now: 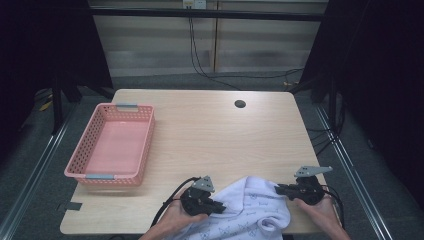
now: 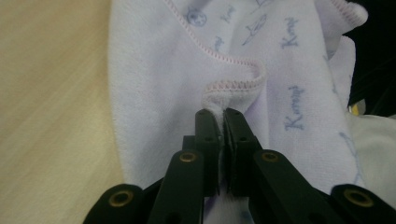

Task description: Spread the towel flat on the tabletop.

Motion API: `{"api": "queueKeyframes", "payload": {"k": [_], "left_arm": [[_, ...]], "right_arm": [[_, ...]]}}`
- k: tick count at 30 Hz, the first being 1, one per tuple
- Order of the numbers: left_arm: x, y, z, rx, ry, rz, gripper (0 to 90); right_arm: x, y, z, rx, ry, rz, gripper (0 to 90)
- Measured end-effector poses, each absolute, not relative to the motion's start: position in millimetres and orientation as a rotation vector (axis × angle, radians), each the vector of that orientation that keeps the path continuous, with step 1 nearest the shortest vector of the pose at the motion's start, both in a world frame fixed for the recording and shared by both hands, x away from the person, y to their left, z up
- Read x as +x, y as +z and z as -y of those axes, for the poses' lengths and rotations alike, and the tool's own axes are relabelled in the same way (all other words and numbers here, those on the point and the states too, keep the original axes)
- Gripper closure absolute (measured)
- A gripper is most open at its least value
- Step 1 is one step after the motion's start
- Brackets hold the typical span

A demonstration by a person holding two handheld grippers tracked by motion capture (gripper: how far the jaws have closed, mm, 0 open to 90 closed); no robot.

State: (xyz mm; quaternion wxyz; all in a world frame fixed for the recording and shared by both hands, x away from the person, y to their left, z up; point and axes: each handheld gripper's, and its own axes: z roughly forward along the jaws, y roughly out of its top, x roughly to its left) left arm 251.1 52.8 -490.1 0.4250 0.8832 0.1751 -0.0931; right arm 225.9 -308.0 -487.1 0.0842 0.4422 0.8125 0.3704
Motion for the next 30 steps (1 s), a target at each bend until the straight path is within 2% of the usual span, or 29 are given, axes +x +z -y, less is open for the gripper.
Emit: {"api": "queueKeyframes", "payload": {"k": [7, 15, 20, 25, 30], "left_arm": [[280, -450, -83, 2.021, -0.081, -0.54, 86.1], [310, -410, -129, 1.889, 0.187, -0.693, 86.2], [331, -391, -145, 1.824, 0.238, -0.733, 86.2], [355, -368, -145, 1.832, 0.323, -0.726, 86.2], [386, -356, -149, 1.815, 0.329, -0.771, 86.2]], "right_arm": [[236, -461, 324, 1.314, 1.262, -2.224, 84.6], [251, -422, 342, 1.293, 1.358, -2.044, 84.7], [268, -405, 343, 1.268, 1.379, -1.995, 84.6], [292, -384, 338, 1.236, 1.398, -1.96, 84.4], [322, -368, 333, 1.214, 1.384, -1.966, 84.3]]}}
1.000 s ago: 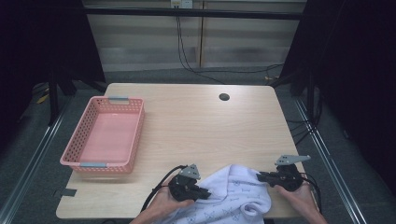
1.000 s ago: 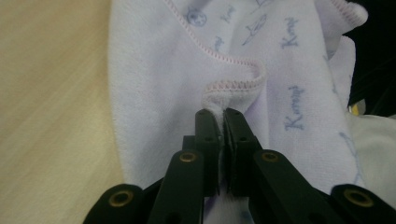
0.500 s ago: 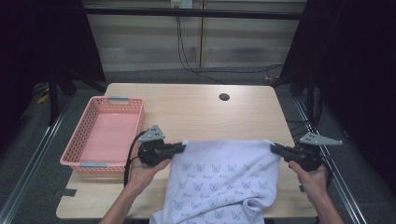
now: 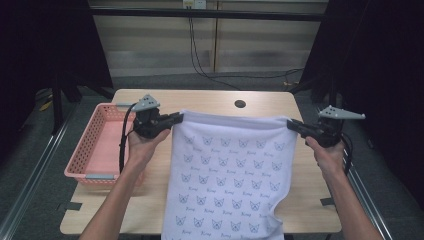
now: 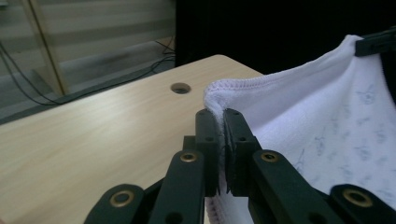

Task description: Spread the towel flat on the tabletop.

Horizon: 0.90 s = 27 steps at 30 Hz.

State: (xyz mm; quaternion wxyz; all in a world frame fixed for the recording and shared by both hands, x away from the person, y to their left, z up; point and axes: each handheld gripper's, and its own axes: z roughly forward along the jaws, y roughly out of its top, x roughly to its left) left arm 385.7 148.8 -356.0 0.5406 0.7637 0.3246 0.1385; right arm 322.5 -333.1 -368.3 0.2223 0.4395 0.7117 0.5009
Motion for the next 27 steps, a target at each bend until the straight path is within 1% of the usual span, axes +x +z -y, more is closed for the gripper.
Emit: {"api": "queueKeyframes", "payload": {"k": [3, 5, 6, 9, 10, 11, 13, 14, 15, 16, 18, 22, 24, 26, 27], "left_arm": [[403, -354, -150, 1.819, 0.359, -0.809, 86.2], [415, -356, -152, 1.795, 0.354, -0.837, 86.1], [423, -359, -153, 1.795, 0.378, -0.856, 86.1], [440, -373, -153, 1.812, 0.36, -0.917, 85.6], [443, -378, -153, 1.824, 0.361, -0.933, 84.8], [448, -387, -152, 1.821, 0.337, -0.957, 82.0], [452, -397, -150, 1.833, 0.33, -1.004, 63.4], [453, -401, -150, 1.855, 0.32, -1.004, 60.3], [453, -404, -148, 1.867, 0.333, -1.013, 58.1], [452, -406, -148, 1.852, 0.317, -1.014, 55.0], [449, -407, -146, 1.874, 0.306, -0.992, 54.9], [435, -409, -140, 1.9, 0.267, -0.937, 58.7], [420, -411, -135, 1.938, 0.24, -0.888, 58.9], [402, -414, -132, 1.936, 0.224, -0.868, 60.8], [394, -417, -132, 1.936, 0.188, -0.833, 61.5]], "right_arm": [[346, -362, 327, 1.23, 1.367, -1.957, 84.4], [363, -357, 322, 1.228, 1.346, -1.955, 84.4], [369, -356, 320, 1.229, 1.341, -1.952, 84.4], [395, -360, 314, 1.253, 1.327, -1.948, 83.8], [404, -365, 310, 1.267, 1.308, -1.953, 82.3], [409, -370, 309, 1.279, 1.297, -1.963, 79.1], [421, -387, 302, 1.314, 1.227, -1.987, 68.5], [423, -394, 301, 1.338, 1.218, -1.99, 64.1], [424, -401, 300, 1.345, 1.212, -1.995, 60.1], [423, -406, 300, 1.344, 1.189, -1.996, 58.1], [418, -413, 301, 1.347, 1.182, -2.003, 56.3], [398, -420, 302, 1.311, 1.185, -2.061, 55.6], [382, -425, 300, 1.286, 1.207, -2.099, 54.5], [364, -432, 298, 1.267, 1.196, -2.137, 54.1], [355, -436, 297, 1.253, 1.197, -2.166, 53.5]]}}
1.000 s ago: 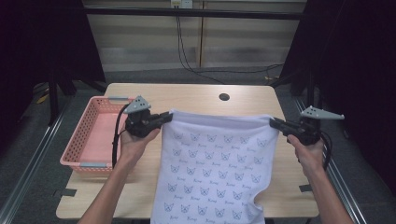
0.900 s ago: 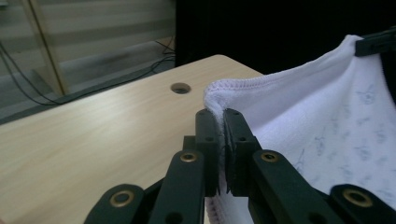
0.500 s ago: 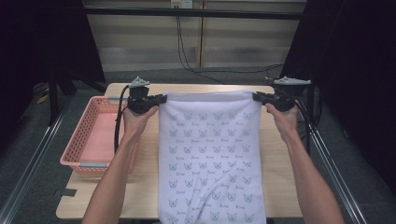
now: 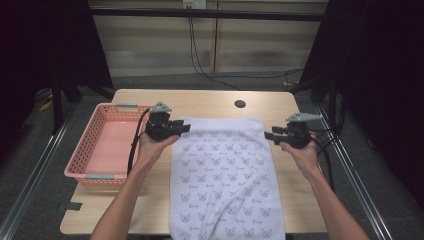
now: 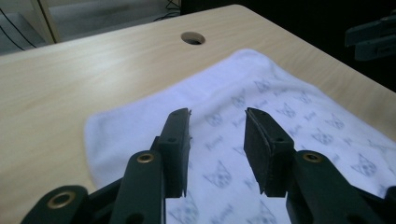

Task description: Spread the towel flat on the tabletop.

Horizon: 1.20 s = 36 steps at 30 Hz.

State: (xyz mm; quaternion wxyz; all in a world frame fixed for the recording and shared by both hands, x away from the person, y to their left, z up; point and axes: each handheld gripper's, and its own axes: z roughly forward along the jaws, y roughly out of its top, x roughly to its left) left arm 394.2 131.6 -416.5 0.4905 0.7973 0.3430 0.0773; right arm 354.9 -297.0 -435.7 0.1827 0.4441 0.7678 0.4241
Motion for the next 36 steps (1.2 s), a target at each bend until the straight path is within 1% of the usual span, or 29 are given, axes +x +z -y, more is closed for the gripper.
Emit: {"api": "queueKeyframes", "payload": {"k": [2, 4, 5, 7, 8, 12, 14, 17, 18, 19, 20, 23, 25, 26, 27, 28, 29, 30, 33, 36], "left_arm": [[376, -422, -130, 1.957, 0.185, -0.829, 62.5], [361, -430, -128, 1.965, 0.123, -0.832, 62.4], [351, -434, -128, 1.989, 0.139, -0.821, 61.8], [337, -443, -131, 2.009, 0.083, -0.795, 61.3], [332, -447, -132, 2.027, 0.083, -0.792, 60.4], [312, -470, -138, 2.081, 0.048, -0.804, 59.9], [309, -483, -138, 2.136, 0.045, -0.814, 59.8], [309, -489, -139, 2.143, 0.026, -0.826, 57.6], [310, -489, -140, 2.127, 0.007, -0.825, 57.2], [310, -490, -139, 2.13, 0.013, -0.829, 57.3], [309, -491, -136, 2.147, 0.033, -0.819, 57.3], [307, -497, -127, 2.22, 0.084, -0.772, 56.8], [306, -498, -124, 2.23, 0.114, -0.748, 58.0], [305, -497, -122, 2.25, 0.136, -0.752, 60.2], [302, -495, -120, 2.278, 0.159, -0.736, 69.5], [298, -496, -118, 2.291, 0.174, -0.706, 76.8], [296, -495, -118, 2.295, 0.152, -0.696, 82.8], [293, -495, -120, 2.299, 0.123, -0.696, 86.5], [283, -494, -126, 2.29, 0.071, -0.707, 87.1], [264, -493, -135, 2.292, 0.006, -0.701, 87.4]], "right_arm": [[337, -444, 295, 1.231, 1.179, -2.21, 52.7], [321, -452, 294, 1.221, 1.182, -2.254, 51.5], [313, -456, 293, 1.209, 1.181, -2.271, 51.3], [300, -464, 291, 1.193, 1.174, -2.325, 50.8], [293, -469, 290, 1.192, 1.158, -2.343, 50.2], [282, -486, 285, 1.189, 1.082, -2.409, 49.8], [280, -492, 281, 1.181, 1.02, -2.426, 50.1], [277, -499, 278, 1.16, 0.977, -2.423, 55.1], [275, -499, 277, 1.188, 0.97, -2.413, 60.9], [273, -498, 278, 1.191, 0.955, -2.402, 68.7], [269, -498, 280, 1.201, 0.955, -2.39, 72.0], [259, -497, 288, 1.206, 0.951, -2.397, 78.5], [251, -496, 294, 1.206, 0.943, -2.403, 81.1], [248, -496, 298, 1.211, 0.948, -2.412, 82.4], [244, -496, 300, 1.221, 0.953, -2.414, 82.7], [241, -495, 302, 1.227, 0.952, -2.414, 82.8], [238, -495, 303, 1.23, 0.958, -2.419, 82.8], [235, -495, 304, 1.225, 0.956, -2.426, 82.9], [225, -493, 303, 1.223, 0.951, -2.459, 82.7], [214, -492, 302, 1.217, 0.969, -2.505, 82.8]]}}
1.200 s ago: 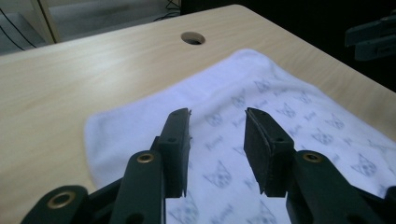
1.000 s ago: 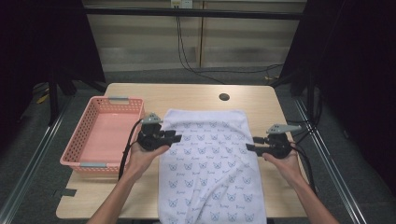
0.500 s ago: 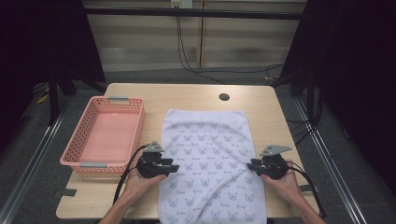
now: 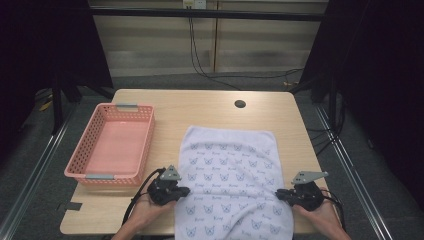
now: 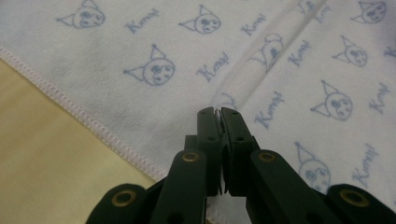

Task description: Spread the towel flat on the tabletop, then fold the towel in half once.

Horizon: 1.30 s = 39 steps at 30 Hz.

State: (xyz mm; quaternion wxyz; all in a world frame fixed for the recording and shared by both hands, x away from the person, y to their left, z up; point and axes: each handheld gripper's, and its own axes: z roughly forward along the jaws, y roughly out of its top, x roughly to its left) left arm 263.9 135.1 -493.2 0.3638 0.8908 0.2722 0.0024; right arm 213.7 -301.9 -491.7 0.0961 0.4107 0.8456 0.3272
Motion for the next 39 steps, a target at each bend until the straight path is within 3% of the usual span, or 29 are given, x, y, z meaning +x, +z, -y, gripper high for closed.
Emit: {"api": "queueKeyframes", "payload": {"k": [7, 10, 12, 26, 39], "left_arm": [[237, -490, -145, 2.273, -0.116, -0.701, 86.0], [246, -487, -147, 2.226, -0.078, -0.72, 76.8], [255, -484, -147, 2.189, -0.053, -0.726, 75.5], [321, -488, -130, 2.137, 0.039, -0.808, 58.4], [340, -500, -123, 2.154, 0.075, -0.872, 54.1]], "right_arm": [[183, -485, 292, 1.168, 0.945, -2.653, 81.3], [183, -483, 298, 1.183, 1.011, -2.581, 71.4], [188, -476, 304, 1.197, 1.105, -2.502, 65.1], [279, -475, 313, 1.257, 1.072, -2.315, 46.8], [365, -492, 316, 1.331, 0.982, -2.237, 42.4]]}}
